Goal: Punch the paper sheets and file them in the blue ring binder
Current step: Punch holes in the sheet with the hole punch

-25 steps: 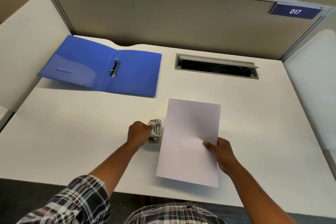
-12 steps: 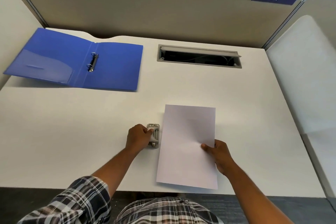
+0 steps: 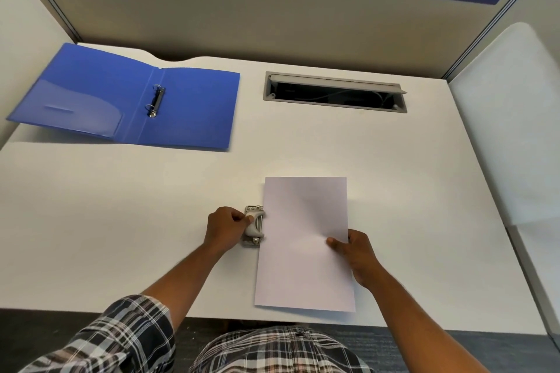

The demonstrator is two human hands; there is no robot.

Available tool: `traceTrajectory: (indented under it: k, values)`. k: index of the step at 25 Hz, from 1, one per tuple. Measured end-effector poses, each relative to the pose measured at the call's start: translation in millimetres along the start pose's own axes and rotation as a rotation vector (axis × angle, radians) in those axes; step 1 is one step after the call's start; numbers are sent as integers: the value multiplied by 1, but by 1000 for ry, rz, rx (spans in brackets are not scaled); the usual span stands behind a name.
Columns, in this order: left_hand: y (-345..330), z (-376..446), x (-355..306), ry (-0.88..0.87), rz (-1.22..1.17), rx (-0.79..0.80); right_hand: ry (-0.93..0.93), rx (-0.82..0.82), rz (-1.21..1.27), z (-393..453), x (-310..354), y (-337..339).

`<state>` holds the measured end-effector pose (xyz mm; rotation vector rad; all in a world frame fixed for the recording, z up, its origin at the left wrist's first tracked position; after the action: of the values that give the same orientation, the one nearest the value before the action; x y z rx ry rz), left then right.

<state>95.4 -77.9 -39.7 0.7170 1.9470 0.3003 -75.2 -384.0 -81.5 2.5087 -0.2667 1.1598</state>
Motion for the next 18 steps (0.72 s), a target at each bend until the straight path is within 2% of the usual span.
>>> traceTrajectory:
  k: [9, 18]
  values:
    - [2, 2, 6, 20, -75, -9, 11, 7, -42, 11, 12, -12]
    - [0, 4, 4, 1, -53, 4, 10, -4, -49, 15, 9, -20]
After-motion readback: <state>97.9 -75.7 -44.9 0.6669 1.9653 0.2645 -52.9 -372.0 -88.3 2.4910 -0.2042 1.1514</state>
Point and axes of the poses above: each hand's wrist, its own z-axis towards the middle knuckle, its own y-axis out of the back of the hand, x = y × z, the point moved 10 cm from there along z, towards the middle knuckle, and after that the axes turned 8 degrees about -z, right-handed, at the moved point
